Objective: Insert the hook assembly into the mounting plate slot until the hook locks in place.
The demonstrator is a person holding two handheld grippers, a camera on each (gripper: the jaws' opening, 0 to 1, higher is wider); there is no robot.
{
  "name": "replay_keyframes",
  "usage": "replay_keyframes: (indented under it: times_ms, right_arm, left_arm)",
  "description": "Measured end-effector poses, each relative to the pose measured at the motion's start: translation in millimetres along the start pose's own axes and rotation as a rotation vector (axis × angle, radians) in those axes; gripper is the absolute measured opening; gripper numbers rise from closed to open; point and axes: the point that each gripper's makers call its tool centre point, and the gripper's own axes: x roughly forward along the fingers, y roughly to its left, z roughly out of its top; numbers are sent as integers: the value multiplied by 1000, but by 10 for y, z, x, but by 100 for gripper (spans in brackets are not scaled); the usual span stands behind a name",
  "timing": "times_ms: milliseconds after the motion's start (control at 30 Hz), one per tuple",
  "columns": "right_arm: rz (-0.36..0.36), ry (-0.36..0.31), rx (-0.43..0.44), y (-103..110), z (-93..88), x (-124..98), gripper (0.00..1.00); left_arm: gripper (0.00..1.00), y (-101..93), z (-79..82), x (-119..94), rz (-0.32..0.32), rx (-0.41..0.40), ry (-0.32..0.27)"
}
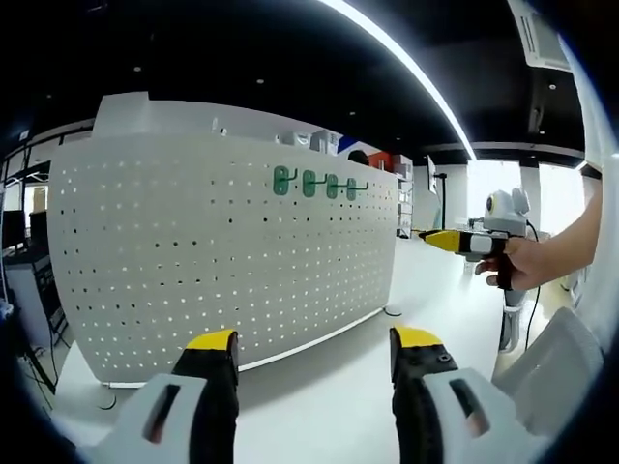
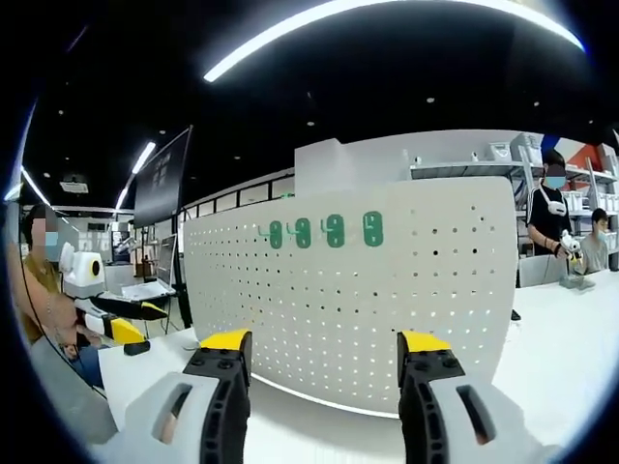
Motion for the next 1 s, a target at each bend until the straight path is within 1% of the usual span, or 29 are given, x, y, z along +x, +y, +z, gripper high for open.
replay_keyframes:
  times_ms: [400, 467, 733, 900, 1000]
  right_arm:
    - [0, 20, 16, 14, -97, -137, 59]
    - [3, 24, 18, 30, -110, -165, 59]
    - [9, 34, 29, 95, -199, -264, 60]
    - [5, 38, 36, 99, -231, -310, 61]
    - [6, 39, 34, 119, -244, -334, 61]
  left_arm:
    - [66, 42, -99, -143, 20, 11, 21]
    - [66, 52, -110, -170, 22, 2, 21]
    - [66, 105, -104, -273, 43, -8, 12]
    - [66, 149, -90, -344, 52, -12, -2]
    - [66, 166, -118, -384, 58, 2, 10]
